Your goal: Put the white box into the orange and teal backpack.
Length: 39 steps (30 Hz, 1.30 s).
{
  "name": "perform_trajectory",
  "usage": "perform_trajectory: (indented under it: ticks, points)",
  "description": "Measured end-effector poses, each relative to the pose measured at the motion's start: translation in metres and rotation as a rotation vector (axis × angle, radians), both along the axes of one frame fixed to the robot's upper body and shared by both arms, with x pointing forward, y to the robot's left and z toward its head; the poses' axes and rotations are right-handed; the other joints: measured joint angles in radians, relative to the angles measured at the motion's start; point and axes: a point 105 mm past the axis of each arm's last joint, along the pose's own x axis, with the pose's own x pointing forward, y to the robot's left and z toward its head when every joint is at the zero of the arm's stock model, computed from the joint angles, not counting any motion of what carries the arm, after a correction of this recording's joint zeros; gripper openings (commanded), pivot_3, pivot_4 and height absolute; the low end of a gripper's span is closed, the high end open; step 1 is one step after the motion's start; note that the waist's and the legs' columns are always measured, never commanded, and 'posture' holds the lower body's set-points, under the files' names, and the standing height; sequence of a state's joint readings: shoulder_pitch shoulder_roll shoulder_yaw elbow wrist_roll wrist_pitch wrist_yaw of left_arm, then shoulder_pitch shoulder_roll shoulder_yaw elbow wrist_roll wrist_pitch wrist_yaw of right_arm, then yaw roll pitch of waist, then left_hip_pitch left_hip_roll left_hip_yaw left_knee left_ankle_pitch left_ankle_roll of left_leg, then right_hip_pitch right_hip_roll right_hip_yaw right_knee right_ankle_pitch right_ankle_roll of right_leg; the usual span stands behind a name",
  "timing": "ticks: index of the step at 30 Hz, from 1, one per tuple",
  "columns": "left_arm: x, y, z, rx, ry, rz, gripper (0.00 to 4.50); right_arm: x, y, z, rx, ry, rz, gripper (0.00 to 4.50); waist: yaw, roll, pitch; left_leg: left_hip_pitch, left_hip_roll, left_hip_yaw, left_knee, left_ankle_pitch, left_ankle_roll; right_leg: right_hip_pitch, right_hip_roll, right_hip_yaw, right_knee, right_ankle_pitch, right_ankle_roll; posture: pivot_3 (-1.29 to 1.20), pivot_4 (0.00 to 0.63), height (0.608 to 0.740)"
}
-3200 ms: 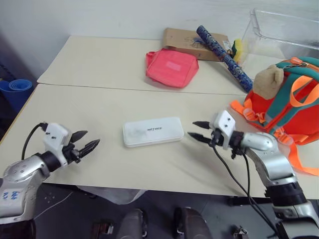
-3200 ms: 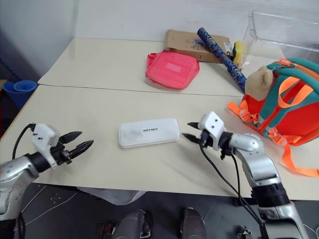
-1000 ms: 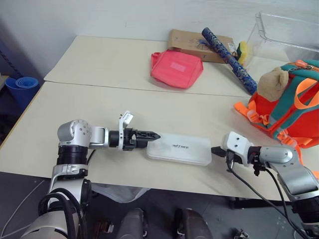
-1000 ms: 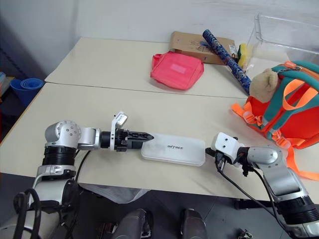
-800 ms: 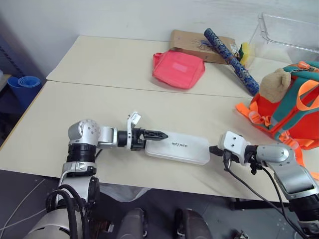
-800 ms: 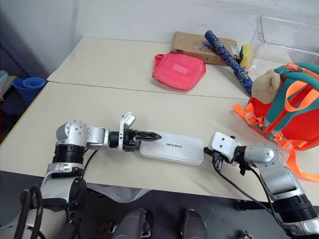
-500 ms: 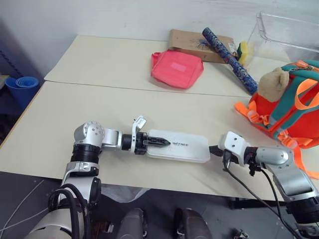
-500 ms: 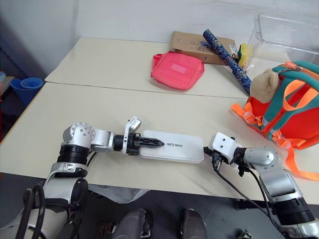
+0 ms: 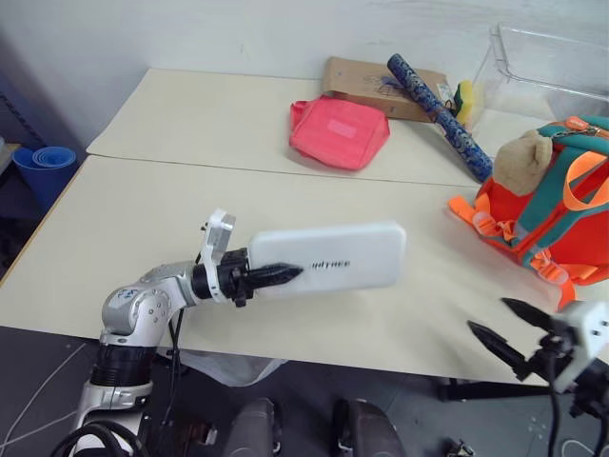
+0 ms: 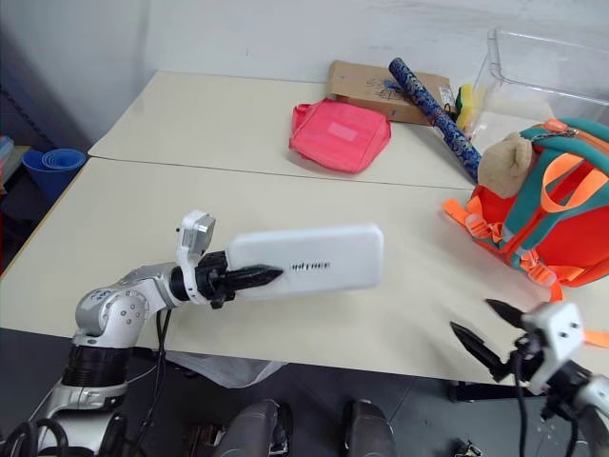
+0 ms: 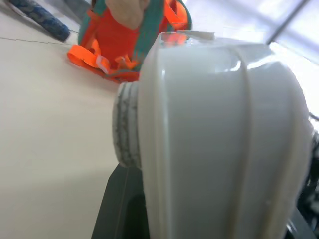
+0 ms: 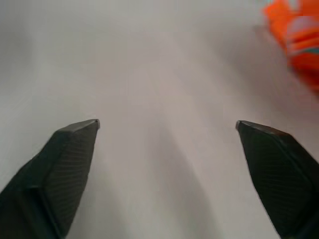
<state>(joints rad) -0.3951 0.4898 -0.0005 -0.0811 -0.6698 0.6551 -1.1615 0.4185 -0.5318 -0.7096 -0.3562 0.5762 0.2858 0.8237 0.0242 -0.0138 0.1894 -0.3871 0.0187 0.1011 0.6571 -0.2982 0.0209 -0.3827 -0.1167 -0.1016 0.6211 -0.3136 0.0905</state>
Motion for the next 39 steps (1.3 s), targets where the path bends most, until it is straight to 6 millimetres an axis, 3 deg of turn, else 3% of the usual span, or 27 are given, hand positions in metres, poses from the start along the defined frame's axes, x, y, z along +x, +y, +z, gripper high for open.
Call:
perform_trajectory:
  ticks: [3, 8, 13, 16, 22, 25, 27, 32, 37, 39]
  points:
    - [-0.001, -0.007, 0.006, -0.016, -0.078, -0.031, 1.21, 0.004, -0.025, 0.023, -0.026, -0.112, -0.119, 4.48, -0.003, 0.0, 0.0, 0.0, 0.0, 0.0, 0.0, -0.001, 0.002, 0.0, -0.001, 0.0, 0.0, 0.0, 0.0, 0.0, 0.15, 0.74]
    - [-0.008, -0.013, 0.003, 0.042, -0.153, -0.115, 1.21, 0.034, -0.044, 0.039, -0.018, -0.184, -0.174, 4.48, -0.014, 0.004, 0.0, 0.0, 0.0, 0.001, -0.002, 0.003, 0.007, -0.001, 0.0, 0.0, 0.001, 0.0, -0.001, 0.0, 0.15, 0.74]
    - [-0.009, -0.016, -0.004, 0.069, -0.15, -0.137, 1.21, 0.099, -0.036, 0.047, 0.038, -0.204, -0.136, 4.48, -0.033, 0.005, 0.0, 0.0, 0.0, 0.003, 0.0, 0.005, 0.009, -0.003, 0.0, 0.001, 0.005, 0.0, -0.001, 0.0, 0.15, 0.74]
    - [-0.008, -0.012, -0.006, 0.104, -0.166, -0.12, 1.21, 0.13, -0.025, 0.05, 0.068, -0.215, -0.082, 3.91, -0.03, 0.005, 0.0, -0.001, 0.0, 0.003, 0.0, 0.007, 0.007, -0.006, 0.0, 0.001, 0.006, 0.0, -0.001, 0.0, 0.15, 0.74]
    - [0.004, 0.007, -0.006, 0.138, -0.173, -0.026, 1.21, 0.163, -0.005, 0.053, 0.043, -0.251, 0.006, 1.72, -0.027, 0.005, 0.001, -0.006, -0.001, 0.004, 0.003, 0.007, 0.009, -0.008, 0.0, 0.001, 0.007, 0.0, 0.001, 0.0, 0.15, 0.74]
    - [0.007, 0.017, -0.004, 0.135, -0.166, 0.02, 1.21, 0.171, 0.016, 0.053, 0.065, -0.285, 0.077, 0.64, -0.03, 0.005, 0.001, -0.006, 0.0, 0.004, 0.003, 0.007, 0.009, -0.008, 0.0, 0.001, 0.007, 0.001, 0.001, 0.0, 0.15, 0.74]
    - [0.008, 0.022, -0.001, 0.111, -0.152, 0.038, 1.21, 0.173, 0.032, 0.051, 0.081, -0.291, 0.138, 0.02, -0.032, 0.005, 0.001, -0.006, 0.0, 0.004, 0.003, 0.007, 0.009, -0.008, 0.0, 0.001, 0.007, 0.0, 0.001, 0.0, 0.15, 0.74]
    - [0.016, 0.046, 0.002, 0.064, -0.078, 0.119, 1.21, 0.153, 0.088, 0.065, 0.178, -0.292, 0.383, 0.02, -0.04, 0.006, 0.001, -0.007, 0.002, 0.003, 0.003, 0.007, 0.008, -0.009, 0.001, 0.001, 0.008, 0.0, 0.001, 0.0, 0.15, 0.74]
    - [0.026, 0.072, 0.012, -0.029, -0.024, 0.23, 1.21, 0.097, 0.146, 0.072, 0.327, -0.141, 0.697, 0.02, -0.042, 0.006, 0.001, -0.01, 0.002, 0.0, 0.002, 0.007, 0.008, -0.01, 0.0, -0.001, 0.007, 0.001, 0.001, 0.0, 0.15, 0.74]
    - [0.027, 0.078, 0.018, -0.043, -0.03, 0.248, 1.21, 0.071, 0.159, 0.075, 0.371, -0.066, 0.813, 0.02, -0.04, 0.006, 0.001, -0.01, 0.001, -0.002, 0.002, 0.006, 0.008, -0.01, 0.0, -0.002, 0.007, 0.001, 0.001, 0.0, 0.15, 0.74]
